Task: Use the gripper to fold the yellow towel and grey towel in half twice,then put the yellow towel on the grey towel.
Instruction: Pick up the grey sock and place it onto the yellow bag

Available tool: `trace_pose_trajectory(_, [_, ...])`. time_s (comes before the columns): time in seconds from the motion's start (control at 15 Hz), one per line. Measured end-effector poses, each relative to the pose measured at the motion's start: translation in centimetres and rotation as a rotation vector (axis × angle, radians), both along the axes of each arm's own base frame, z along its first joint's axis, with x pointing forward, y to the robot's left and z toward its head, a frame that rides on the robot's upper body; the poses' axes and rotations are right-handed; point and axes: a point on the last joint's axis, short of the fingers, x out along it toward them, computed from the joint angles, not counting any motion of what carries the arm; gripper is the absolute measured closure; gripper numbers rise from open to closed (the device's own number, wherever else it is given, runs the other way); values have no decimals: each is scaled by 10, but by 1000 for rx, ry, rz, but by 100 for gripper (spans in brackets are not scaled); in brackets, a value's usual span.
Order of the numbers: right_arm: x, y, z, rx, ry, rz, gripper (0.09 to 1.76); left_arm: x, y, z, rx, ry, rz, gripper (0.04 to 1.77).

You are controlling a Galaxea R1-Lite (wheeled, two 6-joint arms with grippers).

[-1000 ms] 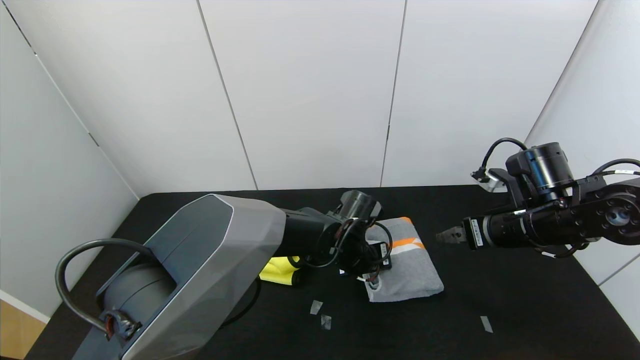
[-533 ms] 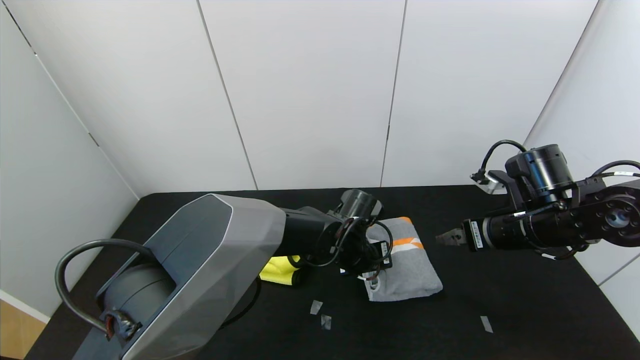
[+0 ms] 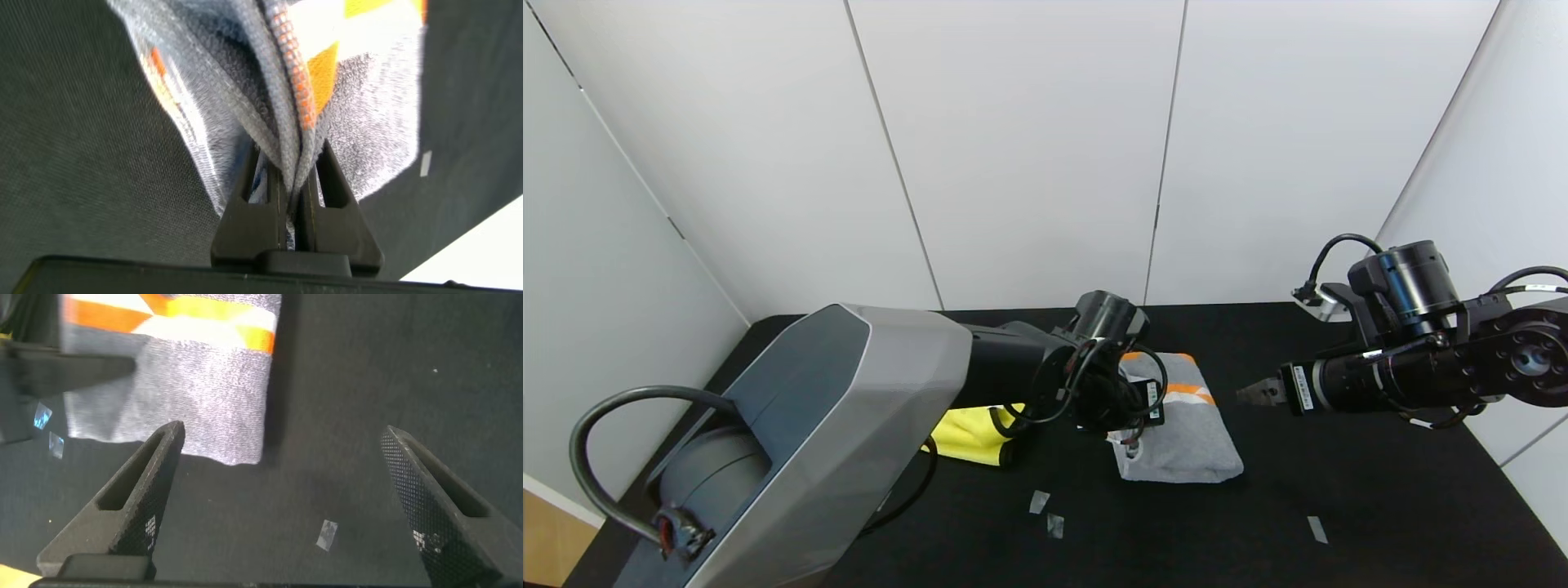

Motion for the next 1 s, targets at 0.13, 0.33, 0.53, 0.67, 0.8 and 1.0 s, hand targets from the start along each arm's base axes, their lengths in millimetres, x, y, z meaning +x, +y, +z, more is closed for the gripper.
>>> trace_pose_trajectory(0.13, [0, 0, -1, 1, 3, 1, 14, -1, 2, 11, 9, -49, -36, 162])
trace_pose_trajectory(0.33, [-1, -1, -1, 2, 6, 1, 14, -2, 6, 33, 20, -135, -87, 162])
trace_pose_trajectory(0.53, [-2, -2, -2, 2, 9, -1, 14, -1, 11, 58, 27, -226, -127, 162])
trace_pose_trajectory(0.67, [-4, -3, -1, 2, 10, -4, 14, 0, 15, 74, 40, -293, -159, 162])
trace_pose_trajectory(0.8, [-5, -4, -2, 2, 13, -6, 14, 0, 20, 87, 56, -354, -194, 162])
trace_pose_trajectory(1.0, [-6, -4, -5, 3, 11, -5, 14, 1, 31, 104, 98, -454, -245, 162])
